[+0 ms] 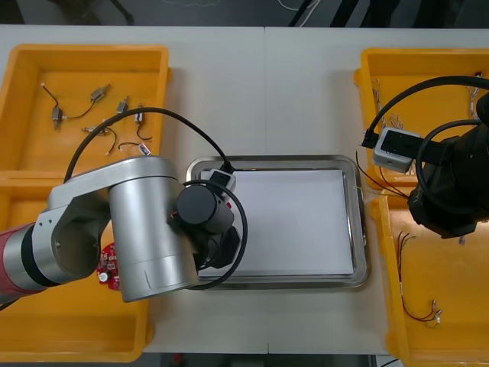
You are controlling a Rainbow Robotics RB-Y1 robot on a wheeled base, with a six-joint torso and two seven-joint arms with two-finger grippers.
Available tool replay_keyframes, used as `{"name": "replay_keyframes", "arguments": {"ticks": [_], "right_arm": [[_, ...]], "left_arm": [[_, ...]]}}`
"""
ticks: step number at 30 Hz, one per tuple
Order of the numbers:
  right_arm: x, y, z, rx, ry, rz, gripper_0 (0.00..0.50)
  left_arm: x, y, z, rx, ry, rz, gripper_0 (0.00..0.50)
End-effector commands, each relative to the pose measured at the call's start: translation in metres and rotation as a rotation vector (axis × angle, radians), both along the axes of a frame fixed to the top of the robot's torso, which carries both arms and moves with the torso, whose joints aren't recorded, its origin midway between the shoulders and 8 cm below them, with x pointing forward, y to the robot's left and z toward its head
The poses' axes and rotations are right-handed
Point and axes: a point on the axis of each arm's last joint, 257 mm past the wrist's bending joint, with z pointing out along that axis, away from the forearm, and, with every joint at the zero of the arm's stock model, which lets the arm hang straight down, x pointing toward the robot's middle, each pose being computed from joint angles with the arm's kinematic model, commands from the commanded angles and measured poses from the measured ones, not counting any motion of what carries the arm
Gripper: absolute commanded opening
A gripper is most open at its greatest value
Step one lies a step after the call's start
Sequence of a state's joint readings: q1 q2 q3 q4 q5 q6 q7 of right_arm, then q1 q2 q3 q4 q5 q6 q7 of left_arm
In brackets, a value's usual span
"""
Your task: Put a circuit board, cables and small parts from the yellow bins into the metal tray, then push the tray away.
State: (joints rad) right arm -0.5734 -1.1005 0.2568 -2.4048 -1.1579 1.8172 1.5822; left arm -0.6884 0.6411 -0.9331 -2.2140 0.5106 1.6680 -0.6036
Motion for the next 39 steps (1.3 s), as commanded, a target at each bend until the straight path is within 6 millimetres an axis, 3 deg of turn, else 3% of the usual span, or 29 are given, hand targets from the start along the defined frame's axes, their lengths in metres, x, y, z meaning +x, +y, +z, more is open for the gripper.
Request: {"name": "replay_keyframes", "arguments": {"ticks": [1,7,16,25,39], "right_arm": [[0.001,-0.002,0.007,-0.018,-0.017,-0.009,0.000],[0.001,-0.002,0.007,-0.017,-0.017,-0.010,0.000],[0.001,-0.003,0.007,-0.017,-0.018,-0.011,0.000],[0.000,-0.004,0.007,-0.021,-0.015,-0.012,0.000],[0.000,-0.004,0.007,-0.021,-0.015,-0.012,0.000]], "left_arm": [[-0.004,-0.039,0.006,-0.122,-0.014,0.052,0.000],[-0.017,-0.045,-0.008,-0.108,-0.004,0.034,0.000],[-0.014,-0.050,-0.035,-0.108,0.018,0.052,0.000],[-0.020,-0.055,-0.046,-0.110,0.032,0.062,0.000],[-0.022,-0.046,-0.055,-0.097,0.028,0.081,0.000]]}}
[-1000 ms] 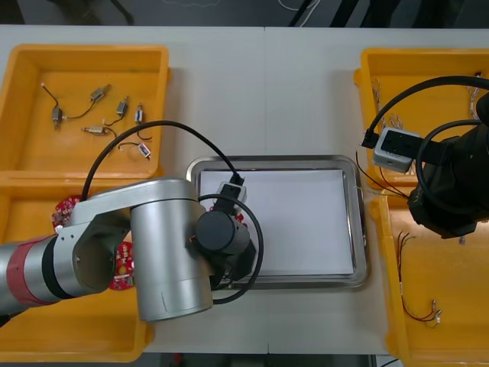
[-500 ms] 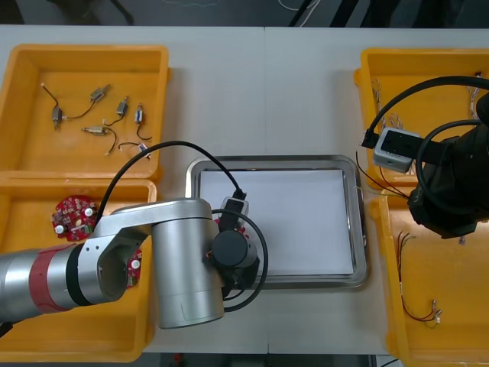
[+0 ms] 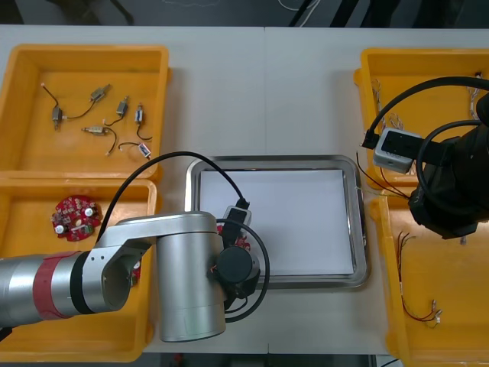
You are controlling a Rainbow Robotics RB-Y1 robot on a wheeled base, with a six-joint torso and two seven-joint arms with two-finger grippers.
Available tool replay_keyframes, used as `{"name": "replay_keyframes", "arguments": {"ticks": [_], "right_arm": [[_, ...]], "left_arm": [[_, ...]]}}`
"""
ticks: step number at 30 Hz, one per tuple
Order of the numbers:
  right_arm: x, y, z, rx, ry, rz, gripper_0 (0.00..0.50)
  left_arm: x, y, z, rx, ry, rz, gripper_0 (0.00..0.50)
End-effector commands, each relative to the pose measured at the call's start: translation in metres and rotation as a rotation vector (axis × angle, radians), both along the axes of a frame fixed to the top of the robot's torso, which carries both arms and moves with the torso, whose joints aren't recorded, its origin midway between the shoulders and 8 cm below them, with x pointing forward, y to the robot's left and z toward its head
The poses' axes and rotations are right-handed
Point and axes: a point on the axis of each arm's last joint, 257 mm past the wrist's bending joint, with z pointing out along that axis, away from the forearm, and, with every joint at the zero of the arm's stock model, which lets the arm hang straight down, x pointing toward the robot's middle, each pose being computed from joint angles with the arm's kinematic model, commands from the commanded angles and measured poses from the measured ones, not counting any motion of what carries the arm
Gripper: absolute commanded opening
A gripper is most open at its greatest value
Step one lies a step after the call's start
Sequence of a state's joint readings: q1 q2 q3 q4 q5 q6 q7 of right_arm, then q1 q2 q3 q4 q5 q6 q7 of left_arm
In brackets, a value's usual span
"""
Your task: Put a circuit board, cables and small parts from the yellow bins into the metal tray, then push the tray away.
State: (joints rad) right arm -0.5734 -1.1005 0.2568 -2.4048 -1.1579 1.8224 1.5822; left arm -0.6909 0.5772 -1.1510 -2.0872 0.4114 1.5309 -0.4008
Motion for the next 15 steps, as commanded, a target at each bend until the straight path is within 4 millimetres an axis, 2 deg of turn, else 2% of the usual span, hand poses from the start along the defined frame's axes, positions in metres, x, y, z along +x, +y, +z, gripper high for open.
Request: {"name": "replay_keyframes", "arguments": {"ticks": [1,3,4,5,6,7,15], "right_arm": [[0.0009,-0.0024,0.0074,-0.016,-0.017,-0.010,0.000],[0.0007,-0.0027,0.0073,-0.018,-0.017,-0.009,0.000],[0.0007,-0.0027,0.0073,-0.018,-0.017,-0.011,0.000],[0.0009,-0.0024,0.0074,-0.016,-0.017,-0.010,0.000],[0.0007,-0.0027,0.0073,-0.018,-0.017,-0.011,0.000],[0.0009,-0.0024,0.0074,-0.016,-0.017,-0.010,0.000],[0.0001,-0.0023,0.0070,-0.017,-0.014,-0.009,0.000]], "left_arm": [[0.0028,-0.0167,0.0100,-0.052,-0.025,0.018,0.002],[0.0041,-0.0158,0.0104,-0.052,-0.029,0.023,0.212],[0.0045,-0.0161,0.0111,-0.055,-0.032,0.026,0.377],[0.0052,-0.0160,0.0115,-0.057,-0.034,0.029,0.465],[0.0055,-0.0152,0.0114,-0.056,-0.034,0.032,0.493],[0.0056,-0.0164,0.0117,-0.059,-0.035,0.032,0.500],[0.0097,-0.0165,0.0160,-0.075,-0.047,0.053,0.500]]}}
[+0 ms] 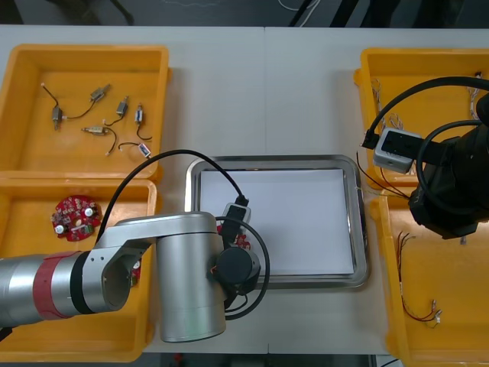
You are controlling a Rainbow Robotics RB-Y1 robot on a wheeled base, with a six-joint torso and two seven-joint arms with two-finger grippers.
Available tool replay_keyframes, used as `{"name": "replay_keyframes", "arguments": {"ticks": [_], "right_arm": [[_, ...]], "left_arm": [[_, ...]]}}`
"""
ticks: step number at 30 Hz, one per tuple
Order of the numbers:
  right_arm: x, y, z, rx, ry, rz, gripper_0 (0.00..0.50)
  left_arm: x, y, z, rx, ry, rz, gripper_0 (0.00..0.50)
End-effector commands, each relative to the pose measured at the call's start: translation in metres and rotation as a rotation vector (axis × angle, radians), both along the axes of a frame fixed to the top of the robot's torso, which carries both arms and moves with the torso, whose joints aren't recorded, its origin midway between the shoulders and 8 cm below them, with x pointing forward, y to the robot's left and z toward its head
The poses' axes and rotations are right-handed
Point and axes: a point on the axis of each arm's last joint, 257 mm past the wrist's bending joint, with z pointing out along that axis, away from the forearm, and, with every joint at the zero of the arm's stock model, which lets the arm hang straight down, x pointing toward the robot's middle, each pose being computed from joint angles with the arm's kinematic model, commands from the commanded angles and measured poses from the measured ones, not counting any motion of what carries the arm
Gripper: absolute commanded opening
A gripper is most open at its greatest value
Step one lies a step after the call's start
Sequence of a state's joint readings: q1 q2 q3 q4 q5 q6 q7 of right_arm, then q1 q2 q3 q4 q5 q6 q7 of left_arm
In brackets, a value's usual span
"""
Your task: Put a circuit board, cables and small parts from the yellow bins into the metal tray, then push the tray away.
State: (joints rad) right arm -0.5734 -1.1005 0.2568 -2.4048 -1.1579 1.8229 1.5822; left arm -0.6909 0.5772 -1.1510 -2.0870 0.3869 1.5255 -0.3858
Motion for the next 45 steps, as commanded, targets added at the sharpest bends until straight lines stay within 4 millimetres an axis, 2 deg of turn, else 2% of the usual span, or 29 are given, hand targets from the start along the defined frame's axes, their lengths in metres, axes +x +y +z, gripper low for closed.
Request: {"name": "replay_keyframes", "arguments": {"ticks": [1,6,10,17,30,33,34,37,41,45], "right_arm": [[0.000,-0.002,0.007,-0.017,-0.015,-0.008,0.000],[-0.001,0.003,0.008,-0.016,-0.030,0.021,0.000],[-0.004,0.014,0.013,-0.009,-0.061,0.062,0.000],[-0.012,0.045,0.009,-0.024,-0.055,0.175,0.000],[-0.010,0.111,-0.017,-0.130,-0.049,0.404,0.000],[-0.008,0.119,-0.024,-0.141,-0.035,0.437,0.000],[-0.004,0.124,-0.027,-0.157,-0.030,0.482,0.000],[0.000,0.128,-0.032,-0.178,-0.015,0.541,0.000],[0.006,0.124,-0.041,-0.212,0.011,0.591,0.000],[0.013,0.122,-0.058,-0.259,0.020,0.665,0.000]], "left_arm": [[0.006,-0.015,0.016,-0.071,-0.028,0.043,0.500],[0.013,-0.010,0.033,-0.097,-0.038,0.067,0.500],[0.018,0.002,0.054,-0.107,-0.021,0.110,0.500],[0.023,0.030,0.089,-0.108,-0.012,0.175,0.500],[0.044,0.111,0.149,-0.085,-0.017,0.339,0.500],[0.047,0.121,0.156,-0.088,-0.017,0.359,0.500],[0.050,0.130,0.163,-0.091,-0.020,0.383,0.500],[0.055,0.145,0.173,-0.097,-0.017,0.417,0.500],[0.065,0.164,0.189,-0.130,-0.004,0.476,0.500],[0.078,0.185,0.200,-0.157,0.003,0.544,0.500]]}}
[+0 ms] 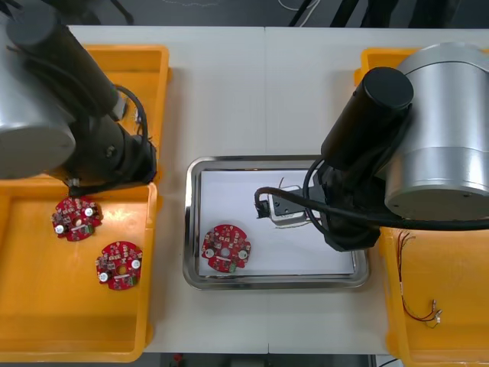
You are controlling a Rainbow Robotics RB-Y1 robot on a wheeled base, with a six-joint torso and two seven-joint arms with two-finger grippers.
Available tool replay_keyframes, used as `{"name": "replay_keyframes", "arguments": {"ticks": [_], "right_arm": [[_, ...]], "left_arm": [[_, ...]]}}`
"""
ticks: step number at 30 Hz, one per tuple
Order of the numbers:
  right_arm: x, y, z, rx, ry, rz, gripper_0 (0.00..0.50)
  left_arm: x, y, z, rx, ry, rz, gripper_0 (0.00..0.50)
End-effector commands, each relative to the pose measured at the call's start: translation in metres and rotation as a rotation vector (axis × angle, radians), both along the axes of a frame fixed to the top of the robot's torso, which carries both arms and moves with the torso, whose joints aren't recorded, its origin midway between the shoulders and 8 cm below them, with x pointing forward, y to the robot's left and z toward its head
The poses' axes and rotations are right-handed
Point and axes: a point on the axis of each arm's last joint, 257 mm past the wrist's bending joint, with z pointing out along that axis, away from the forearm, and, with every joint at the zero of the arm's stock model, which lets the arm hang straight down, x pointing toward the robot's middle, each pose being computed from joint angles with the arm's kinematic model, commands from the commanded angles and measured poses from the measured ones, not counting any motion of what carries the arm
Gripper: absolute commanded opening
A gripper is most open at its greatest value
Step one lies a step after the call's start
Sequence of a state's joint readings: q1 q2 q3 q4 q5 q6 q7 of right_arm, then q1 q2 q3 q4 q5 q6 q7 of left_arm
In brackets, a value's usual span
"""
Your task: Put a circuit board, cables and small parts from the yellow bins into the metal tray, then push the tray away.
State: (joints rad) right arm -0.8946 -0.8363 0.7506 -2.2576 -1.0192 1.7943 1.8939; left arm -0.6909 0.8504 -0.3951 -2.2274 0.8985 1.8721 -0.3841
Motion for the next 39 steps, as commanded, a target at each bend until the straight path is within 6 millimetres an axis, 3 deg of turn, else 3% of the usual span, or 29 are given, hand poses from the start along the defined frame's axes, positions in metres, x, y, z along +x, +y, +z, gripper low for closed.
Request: {"name": "replay_keyframes", "arguments": {"ticks": [1,8,16,25,39], "right_arm": [[0.009,0.008,-0.009,-0.050,-0.031,0.118,0.000],[0.013,0.004,-0.041,-0.078,-0.011,0.115,0.000],[0.004,-0.001,-0.078,-0.046,0.013,0.075,0.000],[-0.003,0.020,-0.110,0.059,-0.017,0.041,0.000],[-0.004,0.027,-0.137,0.094,-0.028,-0.005,0.000]], "left_arm": [[0.019,0.033,0.027,-0.016,-0.036,0.115,0.500],[0.041,0.060,0.032,-0.061,-0.030,0.218,0.500],[0.066,0.079,0.034,-0.150,-0.022,0.303,0.500],[0.090,0.092,0.038,-0.219,-0.028,0.349,0.500],[0.118,0.102,0.049,-0.261,-0.075,0.370,0.500]]}}
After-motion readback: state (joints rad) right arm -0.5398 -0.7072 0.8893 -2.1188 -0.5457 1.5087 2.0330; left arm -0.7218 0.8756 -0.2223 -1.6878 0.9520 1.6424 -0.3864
